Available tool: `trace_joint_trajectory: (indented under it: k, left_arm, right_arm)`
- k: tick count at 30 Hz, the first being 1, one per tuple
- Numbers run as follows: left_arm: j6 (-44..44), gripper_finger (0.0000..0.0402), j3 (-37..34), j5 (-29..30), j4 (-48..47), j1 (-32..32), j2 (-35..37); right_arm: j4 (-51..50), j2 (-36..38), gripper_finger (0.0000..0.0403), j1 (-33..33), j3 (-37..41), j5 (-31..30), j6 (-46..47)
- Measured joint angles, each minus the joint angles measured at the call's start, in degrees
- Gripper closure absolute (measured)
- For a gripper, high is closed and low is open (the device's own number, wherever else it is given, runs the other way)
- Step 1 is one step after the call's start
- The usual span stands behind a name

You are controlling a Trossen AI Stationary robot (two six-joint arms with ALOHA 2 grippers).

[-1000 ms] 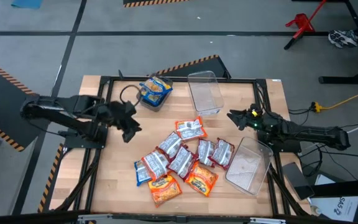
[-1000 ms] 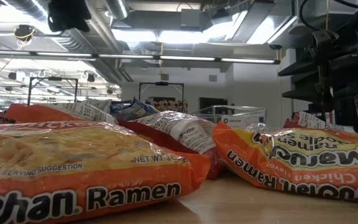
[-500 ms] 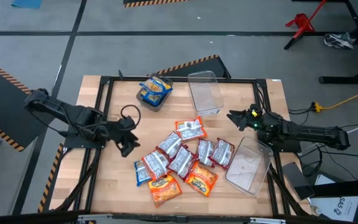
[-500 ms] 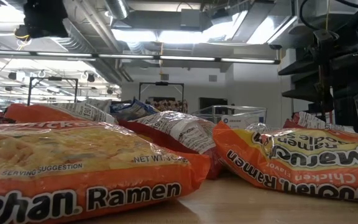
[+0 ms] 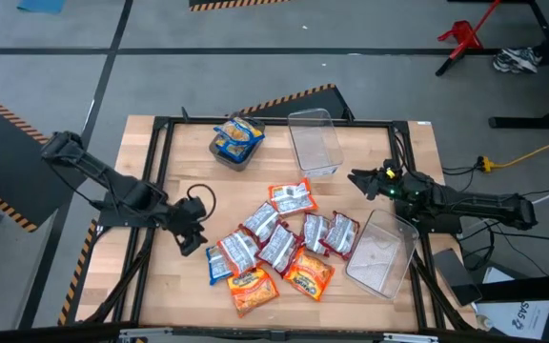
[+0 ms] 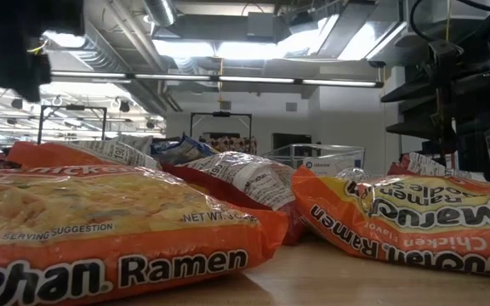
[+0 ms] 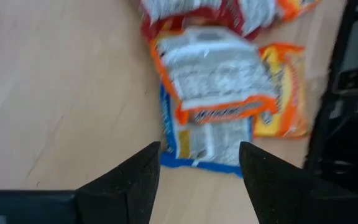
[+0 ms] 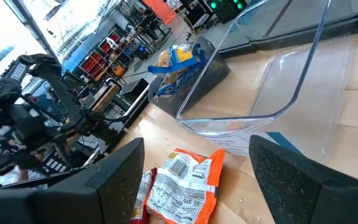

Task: Sort Maruchan noodles
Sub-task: Put the blue noodle pack into the black bin

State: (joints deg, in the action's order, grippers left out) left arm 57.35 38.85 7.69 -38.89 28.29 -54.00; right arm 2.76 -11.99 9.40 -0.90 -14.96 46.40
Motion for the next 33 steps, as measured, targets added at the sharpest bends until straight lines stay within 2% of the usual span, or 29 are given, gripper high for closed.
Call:
trace_joint_trajectory:
  k: [4, 7, 10, 16, 22, 29, 33]
  left_arm:
    - [0.6, 0.0191, -2.7, 0.8, 1.1, 2.3, -1.3]
    - [-0.2, 0.0191, -5.1, 1.0, 7.3, 3.8, -3.8]
    - [-1.5, 0.0191, -6.3, 1.0, 12.7, 5.1, -8.1]
    - [-4.3, 0.0191, -6.3, 3.1, 14.2, 5.7, -17.4]
    - [-5.5, 0.0191, -6.3, 5.4, 20.6, 5.7, -23.0]
    - [-5.5, 0.0192, -6.3, 0.8, 22.5, 5.5, -26.7]
    - [-5.2, 0.0210, -6.1, -2.1, 22.5, 4.7, -27.6]
  right_arm:
    - [0.0, 0.0, 0.0125, 0.0, 0.0, 1.1, 0.4]
    - [0.0, 0.0, 0.0125, 0.0, 0.0, 1.6, 1.2]
    - [-0.1, 0.0, 0.0125, 0.0, 0.0, 2.6, 1.5]
    - [-0.3, 0.0, 0.0125, 0.0, 0.0, 2.5, 1.5]
    - [-0.3, 0.0, 0.0125, 0.0, 0.0, 2.5, 1.5]
    - [-0.7, 0.0, 0.0125, 0.0, 0.0, 2.1, 1.3]
    - [-0.8, 0.0, 0.0125, 0.0, -0.1, 2.1, 1.3]
